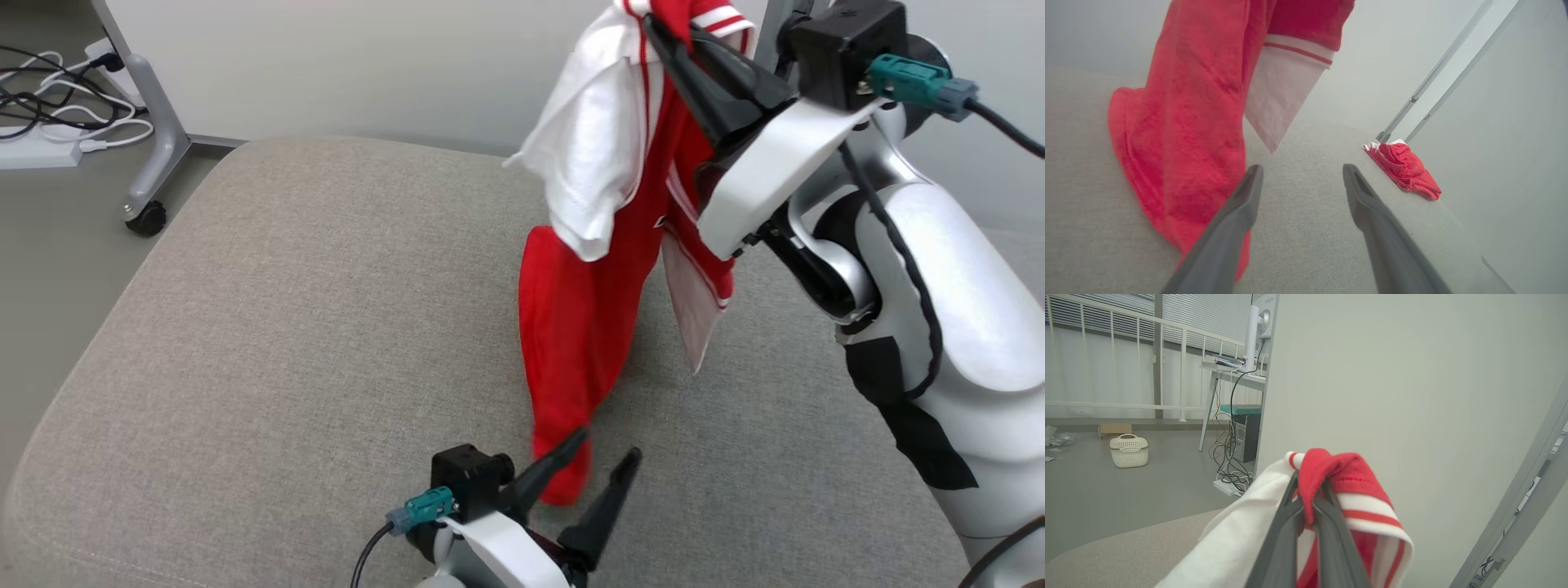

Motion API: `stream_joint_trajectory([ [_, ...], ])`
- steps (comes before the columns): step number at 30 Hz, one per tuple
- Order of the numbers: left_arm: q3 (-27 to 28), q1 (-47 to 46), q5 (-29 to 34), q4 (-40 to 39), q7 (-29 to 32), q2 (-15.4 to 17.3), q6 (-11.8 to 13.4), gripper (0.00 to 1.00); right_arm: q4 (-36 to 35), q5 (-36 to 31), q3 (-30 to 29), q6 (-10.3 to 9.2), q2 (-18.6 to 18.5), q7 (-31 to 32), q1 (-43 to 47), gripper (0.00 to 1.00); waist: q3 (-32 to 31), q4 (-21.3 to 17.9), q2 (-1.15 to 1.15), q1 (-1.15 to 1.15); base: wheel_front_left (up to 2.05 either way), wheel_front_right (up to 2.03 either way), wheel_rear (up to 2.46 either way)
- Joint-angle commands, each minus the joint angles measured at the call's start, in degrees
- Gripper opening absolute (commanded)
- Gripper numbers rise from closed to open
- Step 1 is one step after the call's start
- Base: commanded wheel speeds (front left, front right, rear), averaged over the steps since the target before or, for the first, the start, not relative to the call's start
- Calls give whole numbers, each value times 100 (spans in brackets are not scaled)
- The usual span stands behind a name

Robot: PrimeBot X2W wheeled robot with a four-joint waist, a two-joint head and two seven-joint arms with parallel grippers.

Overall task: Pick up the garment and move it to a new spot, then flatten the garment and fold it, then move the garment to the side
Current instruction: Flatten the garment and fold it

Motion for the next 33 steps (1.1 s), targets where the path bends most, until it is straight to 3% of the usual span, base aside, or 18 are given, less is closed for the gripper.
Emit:
stream_joint_trajectory([
  [1,21,-140,-19,140,-55,38,159,100,22,-41,13,-1,20,18,-89,0,-10,-25,0,0,0,0,0],
  [9,-7,-511,296,737,-389,22,1137,100,97,-43,121,-1,69,-25,-130,0,38,-116,0,0,0,0,0],
  [13,213,-376,345,712,-477,28,1455,100,130,-73,76,-1,29,-54,-77,0,83,-142,0,0,0,0,0],
  [23,714,-14,440,752,-493,59,1356,100,427,-113,-328,-1,-244,-47,442,0,176,-134,0,0,0,0,0],
  [33,1081,98,724,611,-495,65,1238,100,1420,-188,-1498,-1,-813,-66,1454,0,429,-217,0,0,0,0,0],
])
